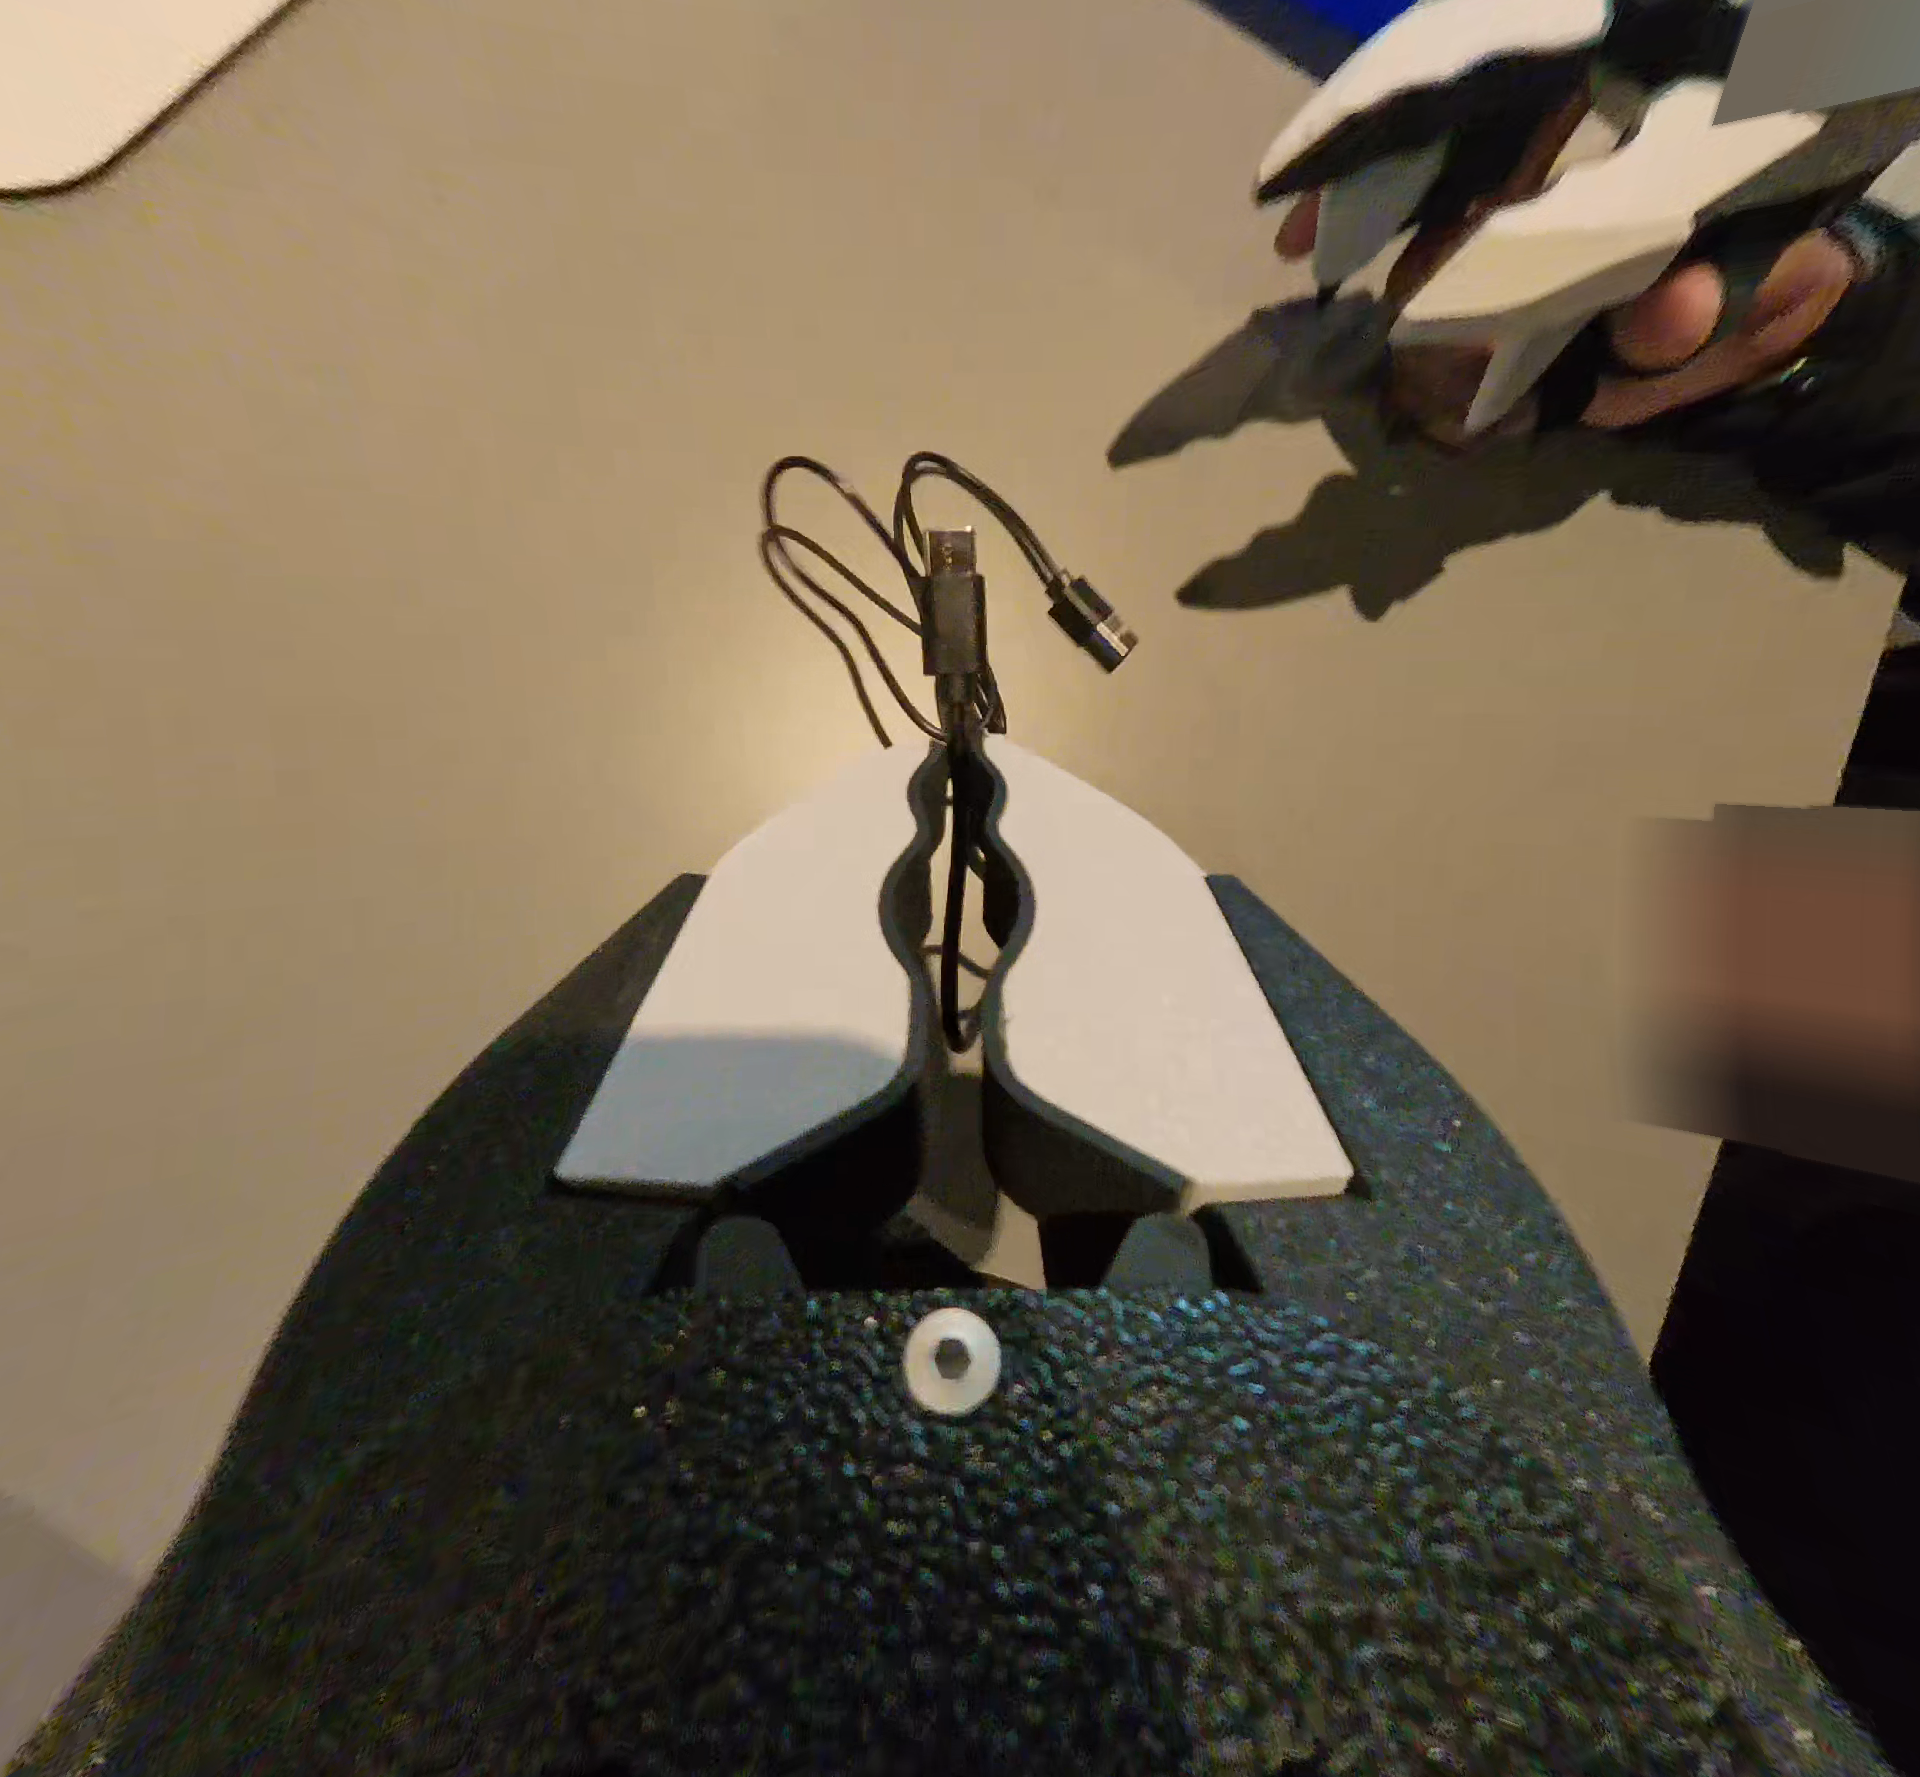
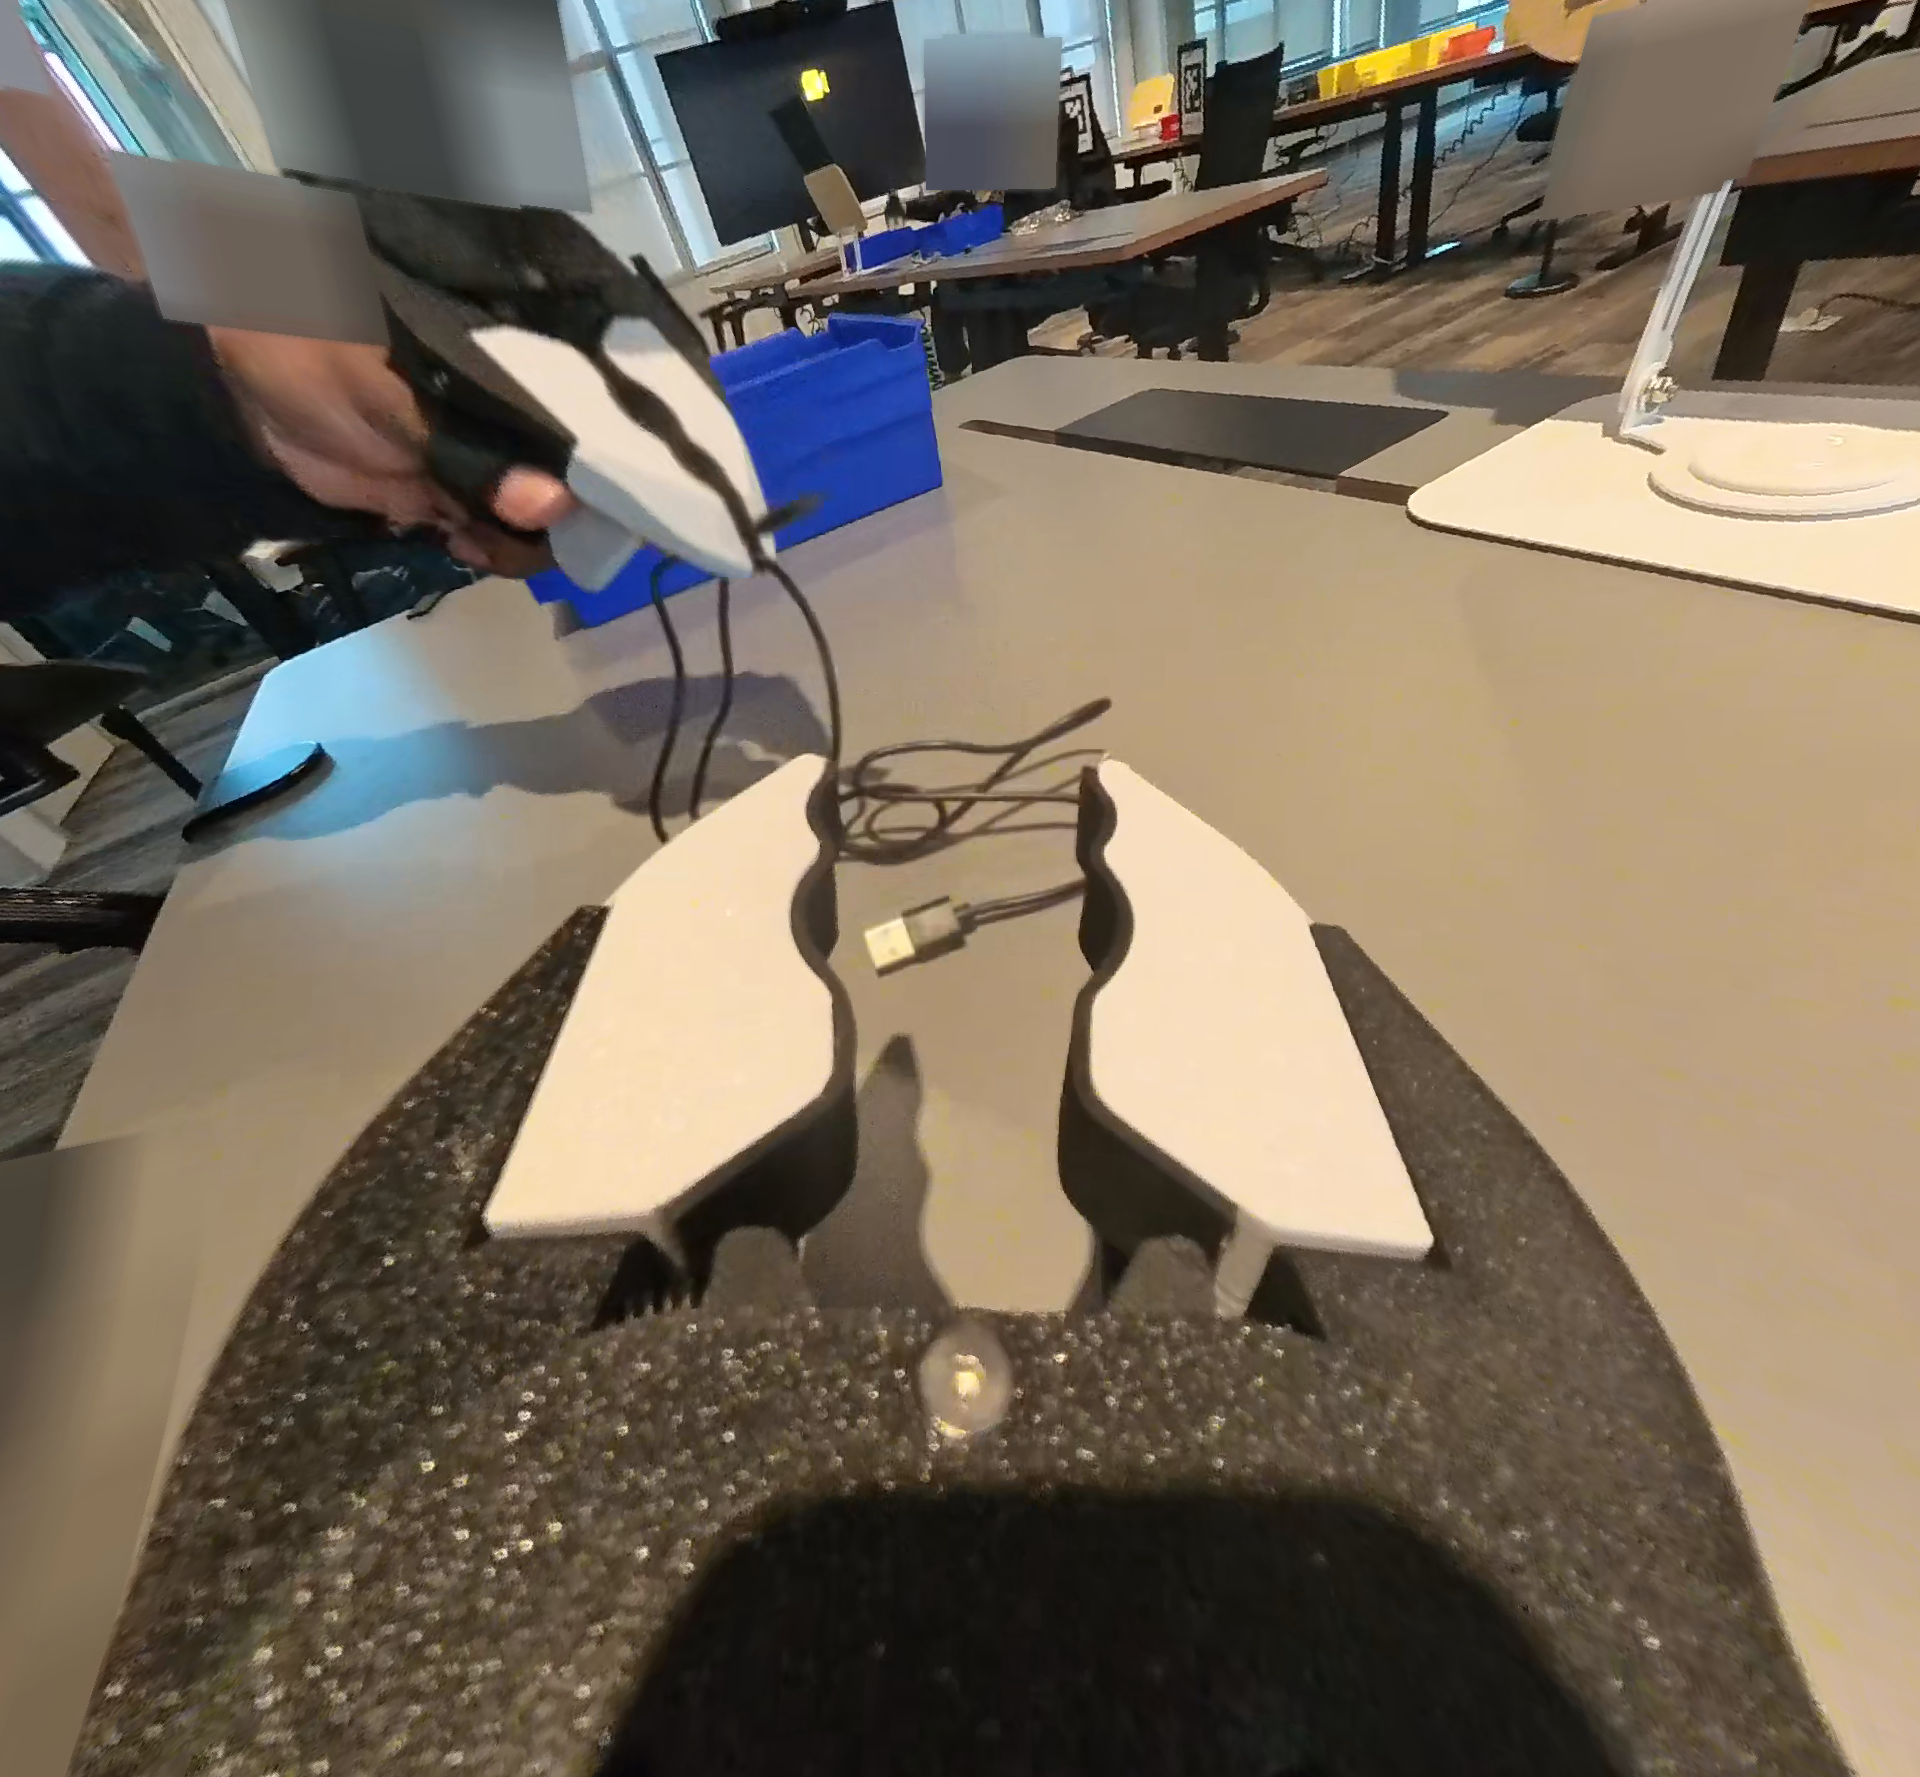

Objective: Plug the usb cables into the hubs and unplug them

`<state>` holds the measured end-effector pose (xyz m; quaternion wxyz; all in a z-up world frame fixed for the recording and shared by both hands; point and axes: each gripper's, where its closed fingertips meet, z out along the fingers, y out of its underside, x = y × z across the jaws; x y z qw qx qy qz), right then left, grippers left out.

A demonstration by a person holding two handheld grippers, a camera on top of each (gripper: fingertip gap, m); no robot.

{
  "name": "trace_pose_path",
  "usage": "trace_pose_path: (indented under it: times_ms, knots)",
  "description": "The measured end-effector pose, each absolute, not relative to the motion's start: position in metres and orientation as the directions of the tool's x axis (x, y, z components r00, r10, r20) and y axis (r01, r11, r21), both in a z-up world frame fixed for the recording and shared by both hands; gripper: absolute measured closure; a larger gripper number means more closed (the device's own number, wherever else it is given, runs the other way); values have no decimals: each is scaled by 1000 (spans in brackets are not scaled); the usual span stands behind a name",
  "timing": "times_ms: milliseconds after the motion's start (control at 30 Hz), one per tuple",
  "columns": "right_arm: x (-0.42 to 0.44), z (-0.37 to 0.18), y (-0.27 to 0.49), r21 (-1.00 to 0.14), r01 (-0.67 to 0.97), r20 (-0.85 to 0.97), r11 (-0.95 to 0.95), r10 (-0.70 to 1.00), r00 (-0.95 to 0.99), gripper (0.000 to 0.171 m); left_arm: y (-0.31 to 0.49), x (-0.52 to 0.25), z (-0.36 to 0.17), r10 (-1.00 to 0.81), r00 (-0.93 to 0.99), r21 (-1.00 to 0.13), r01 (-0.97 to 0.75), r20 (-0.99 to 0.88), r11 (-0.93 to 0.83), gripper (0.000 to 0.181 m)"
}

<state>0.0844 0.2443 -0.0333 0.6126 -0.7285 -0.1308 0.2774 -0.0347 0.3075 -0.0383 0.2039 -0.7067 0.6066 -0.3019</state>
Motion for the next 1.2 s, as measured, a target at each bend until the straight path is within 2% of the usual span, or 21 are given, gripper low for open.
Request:
trace_pose_path:
  times_ms: [200,267,300,400,467,600,667,767,833,967,1100,1200]
  knots:
    - [83,-34,245,-964,-145,-245,-222,533,810,127,311,-39,-54,-986,59,-650,-745,159,-149,177]
    - [83,-34,245,-964,-146,-246,-224,533,809,127,316,-43,-58,-988,77,-635,-759,134,-145,171]
    - [83,-34,245,-964,-146,-246,-224,533,809,127,320,-44,-57,-989,91,-632,-761,117,-145,164]
    - [83,-34,245,-963,-146,-247,-225,534,809,127,330,-51,-51,-989,123,-628,-765,78,-145,115]
    - [83,-35,245,-963,-145,-248,-227,535,807,127,339,-59,-40,-989,139,-631,-765,40,-133,103]
    - [82,-35,244,-963,-145,-250,-229,542,803,127,375,-88,20,-975,214,-709,-697,-66,-105,107]
    - [82,-35,244,-962,-144,-252,-233,543,801,127,415,-120,58,-934,302,-734,-676,-192,-68,113]
    - [81,-37,245,-959,-142,-257,-245,546,797,127,486,-189,87,-833,435,-689,-719,-341,-93,121]
    - [80,-38,245,-957,-140,-261,-253,545,797,127,525,-239,69,-810,468,-567,-796,-352,-213,120]
    - [80,-40,247,-954,-134,-264,-268,539,800,127,590,-311,19,-747,543,-374,-831,-384,-412,122]
    - [81,-41,249,-952,-134,-265,-274,524,809,127,614,-340,-36,-678,690,-243,-724,-254,-646,125]
    - [82,-43,250,-951,-131,-264,-281,514,816,127,633,-347,-64,-611,756,-197,-653,-236,-732,128]
